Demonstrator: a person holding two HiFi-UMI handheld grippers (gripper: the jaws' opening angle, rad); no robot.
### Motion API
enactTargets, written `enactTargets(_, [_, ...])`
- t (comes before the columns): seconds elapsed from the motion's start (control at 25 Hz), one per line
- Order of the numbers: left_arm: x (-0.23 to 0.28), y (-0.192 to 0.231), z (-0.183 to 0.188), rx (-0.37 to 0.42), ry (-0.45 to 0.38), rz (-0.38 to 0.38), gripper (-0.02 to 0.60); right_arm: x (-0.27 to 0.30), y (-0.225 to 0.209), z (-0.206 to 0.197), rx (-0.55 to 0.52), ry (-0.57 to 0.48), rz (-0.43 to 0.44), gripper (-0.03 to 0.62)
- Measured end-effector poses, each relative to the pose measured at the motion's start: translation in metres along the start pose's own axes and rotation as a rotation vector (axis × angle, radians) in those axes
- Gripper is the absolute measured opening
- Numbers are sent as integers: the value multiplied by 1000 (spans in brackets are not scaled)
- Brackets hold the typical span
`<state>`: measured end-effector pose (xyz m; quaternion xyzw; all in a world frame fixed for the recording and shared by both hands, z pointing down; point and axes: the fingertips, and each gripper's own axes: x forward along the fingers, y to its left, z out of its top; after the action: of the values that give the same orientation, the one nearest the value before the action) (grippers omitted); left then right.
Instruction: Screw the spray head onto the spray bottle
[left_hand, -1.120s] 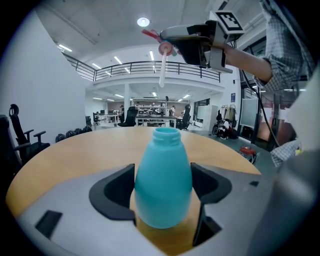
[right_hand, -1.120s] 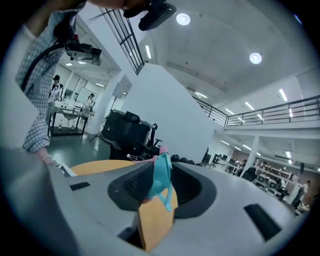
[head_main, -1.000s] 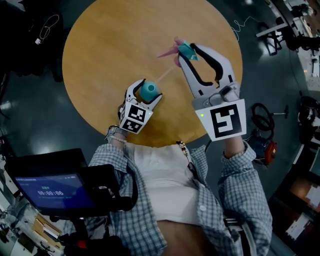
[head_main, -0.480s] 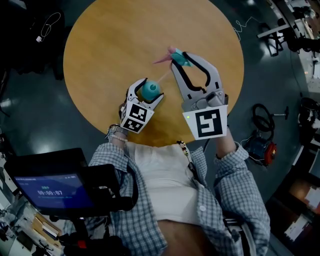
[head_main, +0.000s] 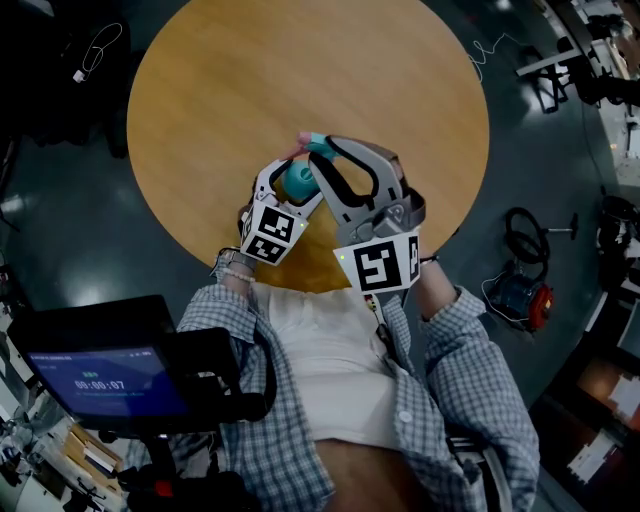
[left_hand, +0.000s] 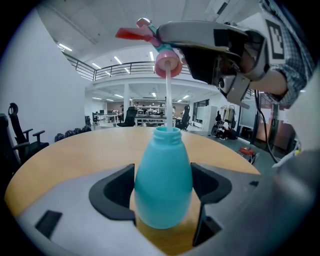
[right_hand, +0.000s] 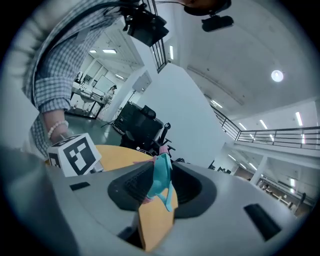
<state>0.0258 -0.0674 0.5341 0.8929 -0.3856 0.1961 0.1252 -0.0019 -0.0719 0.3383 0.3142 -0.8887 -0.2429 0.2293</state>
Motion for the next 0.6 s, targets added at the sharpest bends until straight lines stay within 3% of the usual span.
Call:
enactTargets(0.24, [-1, 1, -1, 0, -4, 0, 362, 13, 44, -23, -82, 22, 19, 109])
enactTargets(0.6, [-1, 1, -2, -2, -4, -2, 362, 20, 63, -42, -91, 37, -14, 109])
